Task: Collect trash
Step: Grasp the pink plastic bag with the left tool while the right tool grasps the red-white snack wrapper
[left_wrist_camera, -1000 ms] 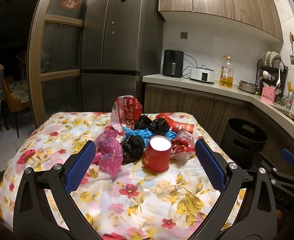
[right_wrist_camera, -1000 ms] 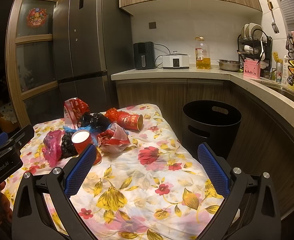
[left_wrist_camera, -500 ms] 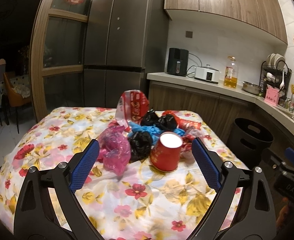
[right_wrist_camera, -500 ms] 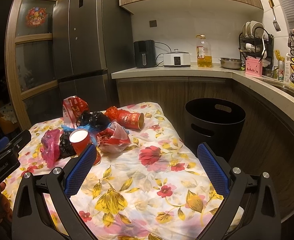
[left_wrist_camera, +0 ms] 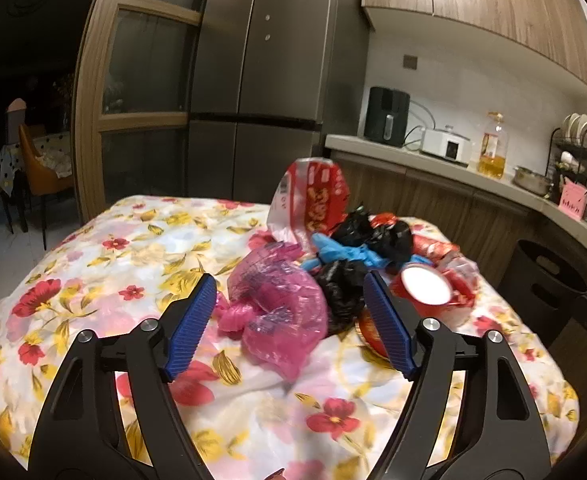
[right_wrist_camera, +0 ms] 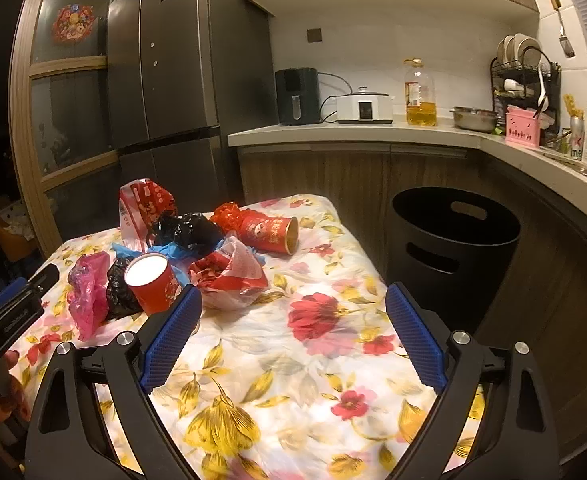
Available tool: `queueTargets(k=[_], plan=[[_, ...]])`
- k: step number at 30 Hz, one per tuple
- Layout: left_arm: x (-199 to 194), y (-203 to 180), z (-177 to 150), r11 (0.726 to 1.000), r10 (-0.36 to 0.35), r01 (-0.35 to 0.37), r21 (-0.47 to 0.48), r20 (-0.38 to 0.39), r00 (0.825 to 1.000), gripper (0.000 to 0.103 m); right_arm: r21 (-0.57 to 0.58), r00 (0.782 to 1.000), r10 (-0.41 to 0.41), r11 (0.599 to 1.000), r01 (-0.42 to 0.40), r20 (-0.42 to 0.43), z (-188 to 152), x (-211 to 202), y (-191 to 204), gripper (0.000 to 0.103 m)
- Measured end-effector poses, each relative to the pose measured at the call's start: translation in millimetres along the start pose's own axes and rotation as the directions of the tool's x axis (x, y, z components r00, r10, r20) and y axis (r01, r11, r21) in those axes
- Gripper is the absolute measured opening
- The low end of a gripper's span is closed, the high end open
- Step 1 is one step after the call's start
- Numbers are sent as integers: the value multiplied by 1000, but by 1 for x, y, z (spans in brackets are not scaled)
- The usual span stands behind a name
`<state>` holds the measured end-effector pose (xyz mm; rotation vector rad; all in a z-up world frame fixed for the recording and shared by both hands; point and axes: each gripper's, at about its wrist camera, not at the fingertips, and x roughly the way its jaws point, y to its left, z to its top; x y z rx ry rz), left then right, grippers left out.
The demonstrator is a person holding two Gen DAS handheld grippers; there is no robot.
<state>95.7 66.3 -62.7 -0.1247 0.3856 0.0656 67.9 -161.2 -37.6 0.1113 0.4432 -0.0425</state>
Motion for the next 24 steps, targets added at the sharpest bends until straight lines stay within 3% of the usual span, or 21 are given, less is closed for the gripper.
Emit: queueTargets(k=[5,10,15,19,24], plan=[[34,2,-5,1000,3,-1,20,-78,997,65,-13,1000,13,1000,-13,3,0,22,8,89],[60,7,-14,1000,-15,17,9,-176,984,39,-10,1000,18,1000,-18,-3,3,47,10,83],[66,14,-15,997,-72,68,-29,-199,977,10,3,998,56,998,-56,-13,6,71,15,76],[63,14,-14,994,-110,103,-46,-193,975,5,-5,996,82,997,-82,-27,6,90,20,69],[54,15,-8,995,-100,95,-38,-163,982,2,-2,992,102,995,-102,-69,3,112,26,54]])
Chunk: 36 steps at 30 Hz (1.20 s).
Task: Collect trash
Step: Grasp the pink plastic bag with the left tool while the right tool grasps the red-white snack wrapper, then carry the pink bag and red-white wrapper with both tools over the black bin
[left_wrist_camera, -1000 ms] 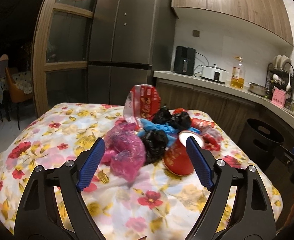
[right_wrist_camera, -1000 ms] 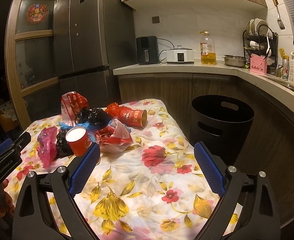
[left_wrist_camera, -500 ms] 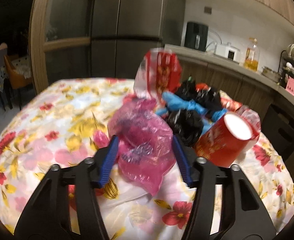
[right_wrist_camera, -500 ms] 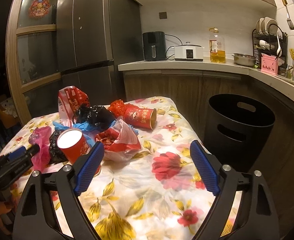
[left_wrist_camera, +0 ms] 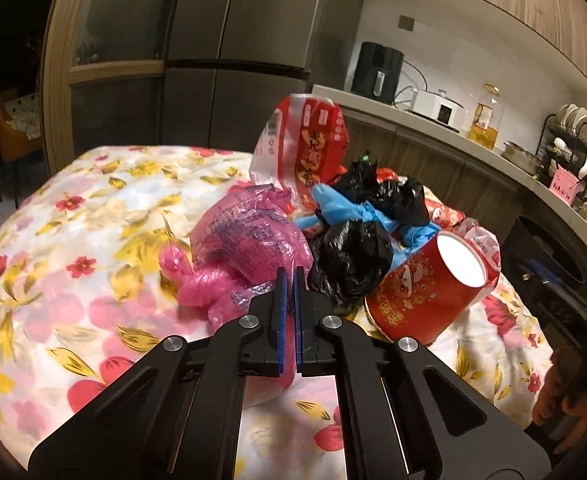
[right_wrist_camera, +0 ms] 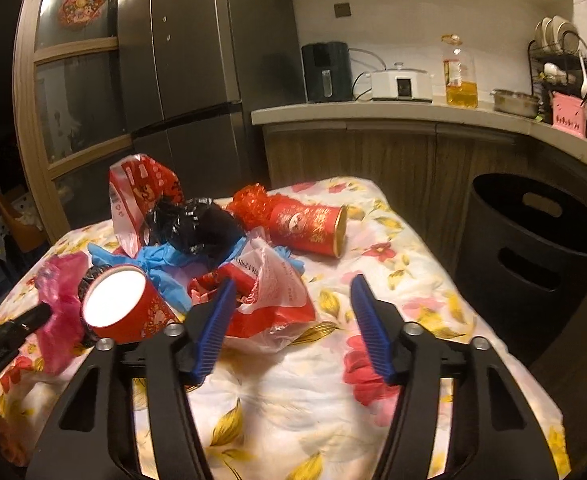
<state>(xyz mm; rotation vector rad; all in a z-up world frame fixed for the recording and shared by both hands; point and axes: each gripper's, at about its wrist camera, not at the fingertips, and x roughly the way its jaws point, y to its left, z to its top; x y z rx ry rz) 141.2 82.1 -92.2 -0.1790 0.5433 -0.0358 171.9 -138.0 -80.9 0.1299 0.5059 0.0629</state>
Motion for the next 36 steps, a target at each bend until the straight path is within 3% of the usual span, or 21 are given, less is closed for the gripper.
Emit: queueTargets(k=[4,8,9,24,36], plan=[[-14,2,5,1000,5,-4,-16,45,999,2,-4,999,30,1000,-30,-36,-4,14,4,39],[-25,-1,9,1000,3,-2,-16,73,997,2,-18,998,44,999,-45,-48,-8,17,6,10],[-27,-2,10,1000,2,-1,-15,79,997,2,-20,998,46,999,-47,-44,-7,15,6,8],[-70,-37,27,999,-41,38,22,172,984,2,-15,993,3,1000,-1,120,14,-60,-23,4],[-75,-123,42,980,-174,150,133,190,966,2,22,979,-69,998,66,192,26,-104,-72,4]])
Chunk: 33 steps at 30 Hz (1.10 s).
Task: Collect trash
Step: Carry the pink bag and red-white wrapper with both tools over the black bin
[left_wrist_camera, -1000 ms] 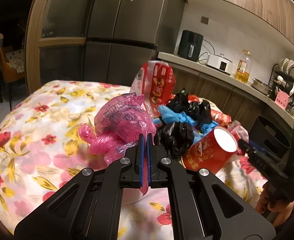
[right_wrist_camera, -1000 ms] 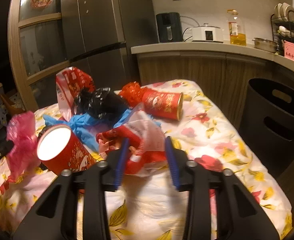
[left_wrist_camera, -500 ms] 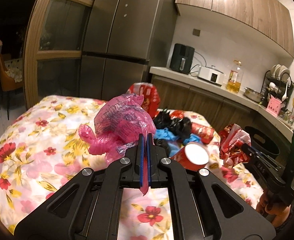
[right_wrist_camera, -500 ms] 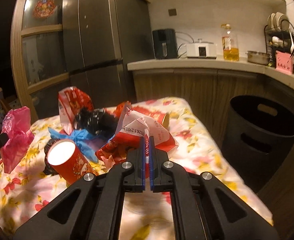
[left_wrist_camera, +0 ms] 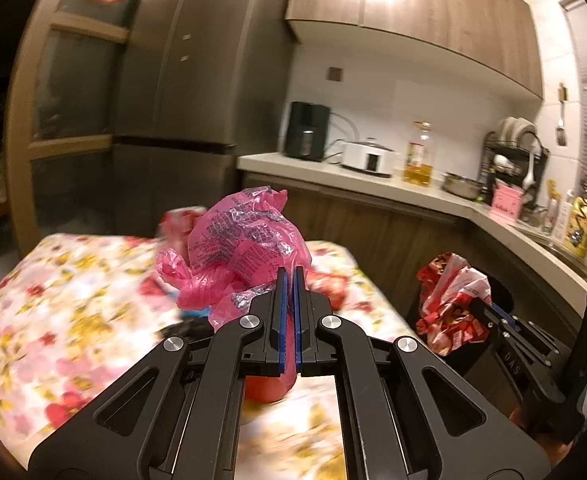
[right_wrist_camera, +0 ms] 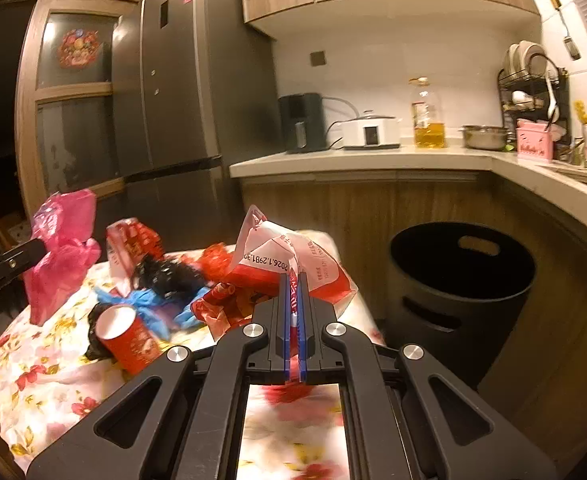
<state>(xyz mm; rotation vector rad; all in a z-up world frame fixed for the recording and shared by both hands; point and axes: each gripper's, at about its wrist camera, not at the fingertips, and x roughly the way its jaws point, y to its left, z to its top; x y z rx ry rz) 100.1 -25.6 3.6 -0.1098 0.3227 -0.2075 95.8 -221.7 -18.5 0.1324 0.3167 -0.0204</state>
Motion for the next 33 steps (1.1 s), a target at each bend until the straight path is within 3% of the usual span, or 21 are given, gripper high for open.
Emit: queueTargets(k=[11,21,33], plan=[[52,-102,18,980,-196,195,45,21,980,2,29,989,-132,991,130,62,23,-7,-62,4],[99,-185,27,944,-319,316,97,15,948,2,97,952,-278,959,267,125,50,-5,-130,3],[143,-233,18,904,-414,414,110,-19,910,2,128,934,-335,939,320,121,59,14,-167,3]])
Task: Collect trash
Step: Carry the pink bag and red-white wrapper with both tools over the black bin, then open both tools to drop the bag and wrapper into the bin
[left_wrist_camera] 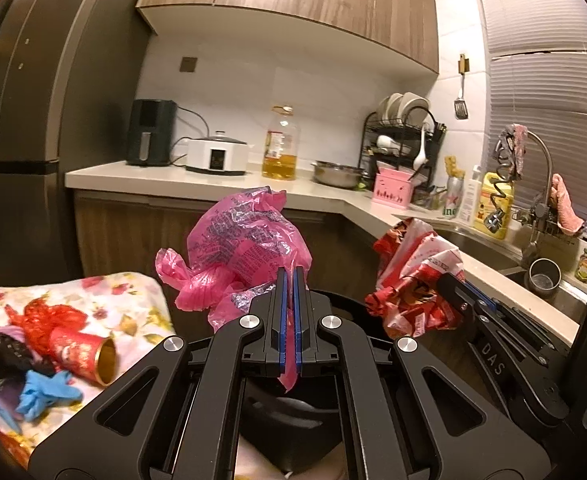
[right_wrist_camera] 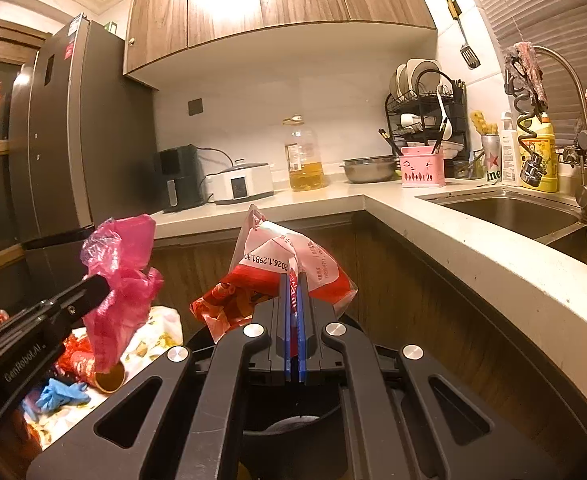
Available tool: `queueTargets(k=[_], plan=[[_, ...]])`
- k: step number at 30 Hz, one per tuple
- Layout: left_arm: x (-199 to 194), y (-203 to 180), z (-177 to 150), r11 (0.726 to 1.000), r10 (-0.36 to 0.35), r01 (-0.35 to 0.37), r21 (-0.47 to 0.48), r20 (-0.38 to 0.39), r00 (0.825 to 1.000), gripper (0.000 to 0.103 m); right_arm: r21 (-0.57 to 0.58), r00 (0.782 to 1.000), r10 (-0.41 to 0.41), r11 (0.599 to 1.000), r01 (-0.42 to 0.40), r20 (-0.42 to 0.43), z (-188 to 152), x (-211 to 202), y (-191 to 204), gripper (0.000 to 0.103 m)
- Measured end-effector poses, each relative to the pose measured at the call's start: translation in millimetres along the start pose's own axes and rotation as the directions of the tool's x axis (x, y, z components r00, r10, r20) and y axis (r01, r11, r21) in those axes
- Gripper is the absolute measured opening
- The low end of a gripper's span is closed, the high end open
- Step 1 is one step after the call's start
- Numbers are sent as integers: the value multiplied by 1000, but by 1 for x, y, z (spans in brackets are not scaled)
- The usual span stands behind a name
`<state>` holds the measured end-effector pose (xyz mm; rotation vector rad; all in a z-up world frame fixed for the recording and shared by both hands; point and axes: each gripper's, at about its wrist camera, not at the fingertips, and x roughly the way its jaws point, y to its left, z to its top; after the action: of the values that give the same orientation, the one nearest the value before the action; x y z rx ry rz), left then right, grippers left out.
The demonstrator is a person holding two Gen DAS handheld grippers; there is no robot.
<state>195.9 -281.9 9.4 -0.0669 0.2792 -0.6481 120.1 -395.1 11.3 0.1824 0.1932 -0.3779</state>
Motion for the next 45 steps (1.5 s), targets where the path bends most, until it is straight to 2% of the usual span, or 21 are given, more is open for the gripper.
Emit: queueTargets(k=[8,23,27,32,38,43,45], plan=[[24,-5,-2,999,-38,38,-2,-12,999,2,1,1000,-8,1000,8,-1,2,14,-6,3],[49,-3,-7,996,-90,89,-17,-33,995,2,-25,999,34,999,-33,9,2,29,-4,4],[54,-1,-9,995,-96,94,-25,-49,994,2,-24,999,41,999,-41,11,1,33,-5,21],[61,1,-12,994,-103,102,-24,-66,992,5,-19,999,33,999,-33,4,0,37,-8,25],[63,2,-17,996,-90,89,-12,-83,993,16,-7,1000,9,1000,-9,-4,-4,34,-13,38],[52,10,-21,999,-39,37,-37,-66,997,51,-6,1000,2,1000,-2,-2,-6,29,-13,50],[46,13,-22,999,-13,10,-41,-58,998,60,-7,1000,1,1000,-1,1,-6,25,-12,55]])
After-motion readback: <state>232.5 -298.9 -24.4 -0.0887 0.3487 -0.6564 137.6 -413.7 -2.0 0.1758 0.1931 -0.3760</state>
